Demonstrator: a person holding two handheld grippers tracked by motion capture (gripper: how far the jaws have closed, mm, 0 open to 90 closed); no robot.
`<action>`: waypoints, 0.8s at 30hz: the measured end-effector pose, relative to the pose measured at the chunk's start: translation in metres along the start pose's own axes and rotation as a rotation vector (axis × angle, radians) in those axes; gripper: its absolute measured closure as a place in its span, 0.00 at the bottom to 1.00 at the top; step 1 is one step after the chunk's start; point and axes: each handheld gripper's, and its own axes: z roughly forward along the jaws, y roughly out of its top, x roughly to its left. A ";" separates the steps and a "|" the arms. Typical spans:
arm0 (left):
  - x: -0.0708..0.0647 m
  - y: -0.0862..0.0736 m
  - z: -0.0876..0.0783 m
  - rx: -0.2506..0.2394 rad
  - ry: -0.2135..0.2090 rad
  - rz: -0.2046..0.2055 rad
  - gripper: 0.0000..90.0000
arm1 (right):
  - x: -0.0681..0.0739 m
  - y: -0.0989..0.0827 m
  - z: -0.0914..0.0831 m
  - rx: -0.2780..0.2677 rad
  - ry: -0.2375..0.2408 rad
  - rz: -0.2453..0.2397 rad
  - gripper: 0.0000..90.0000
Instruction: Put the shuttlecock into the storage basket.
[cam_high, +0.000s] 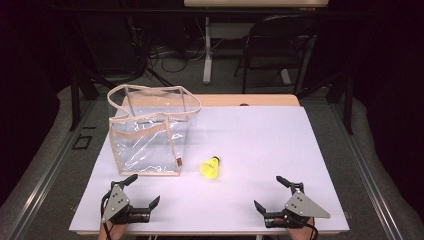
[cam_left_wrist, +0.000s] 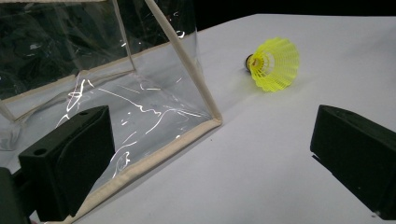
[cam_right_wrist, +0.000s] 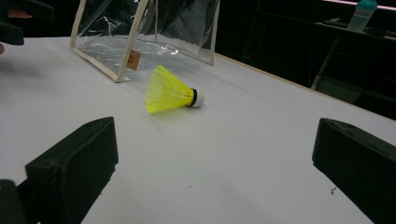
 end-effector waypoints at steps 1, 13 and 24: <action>0.000 0.000 0.000 0.000 0.001 -0.001 0.00 | 0.000 0.000 0.000 0.001 0.000 0.001 0.00; 0.003 0.004 0.000 -0.007 0.012 -0.001 0.00 | 0.000 -0.001 0.003 0.011 0.005 -0.003 0.00; 0.001 0.013 0.008 -0.008 -0.022 -0.014 0.00 | 0.000 -0.001 0.003 0.016 0.007 0.004 0.00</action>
